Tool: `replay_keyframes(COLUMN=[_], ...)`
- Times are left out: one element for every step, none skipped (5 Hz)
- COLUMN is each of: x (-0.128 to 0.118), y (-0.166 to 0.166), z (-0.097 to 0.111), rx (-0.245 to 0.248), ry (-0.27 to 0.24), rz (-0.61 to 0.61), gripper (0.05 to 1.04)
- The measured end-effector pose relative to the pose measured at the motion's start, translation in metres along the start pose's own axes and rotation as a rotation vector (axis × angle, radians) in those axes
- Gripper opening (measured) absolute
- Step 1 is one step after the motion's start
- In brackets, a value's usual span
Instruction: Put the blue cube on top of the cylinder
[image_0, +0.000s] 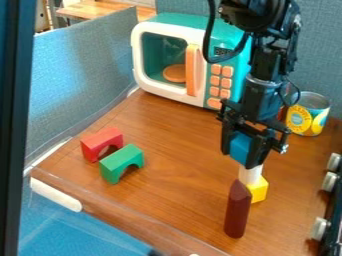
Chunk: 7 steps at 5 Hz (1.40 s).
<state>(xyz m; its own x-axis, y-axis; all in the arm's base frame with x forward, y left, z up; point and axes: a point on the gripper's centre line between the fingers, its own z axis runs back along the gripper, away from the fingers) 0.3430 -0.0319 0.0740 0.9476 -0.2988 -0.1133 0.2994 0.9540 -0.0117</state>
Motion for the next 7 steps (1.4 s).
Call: replay_keyframes(x=[0.0,0.0,0.001,0.001,0.002,0.001,0.002], y=[0.003,0.005,0.001,-0.003,-0.006,-0.005,-0.005], z=[-0.001,-0.001,-0.001,0.001,0.002,0.002,0.003], rx=[-0.002,-0.002,-0.008,-0.021,-0.036,-0.029,-0.031], ry=[-0.002,-0.005,-0.008,-0.021,-0.032,-0.027,-0.028], rz=[0.011,0.023,0.024,0.029,0.031,0.041,0.046], gripper=[0.611,0.611,0.611,0.611,0.611,0.611,0.611])
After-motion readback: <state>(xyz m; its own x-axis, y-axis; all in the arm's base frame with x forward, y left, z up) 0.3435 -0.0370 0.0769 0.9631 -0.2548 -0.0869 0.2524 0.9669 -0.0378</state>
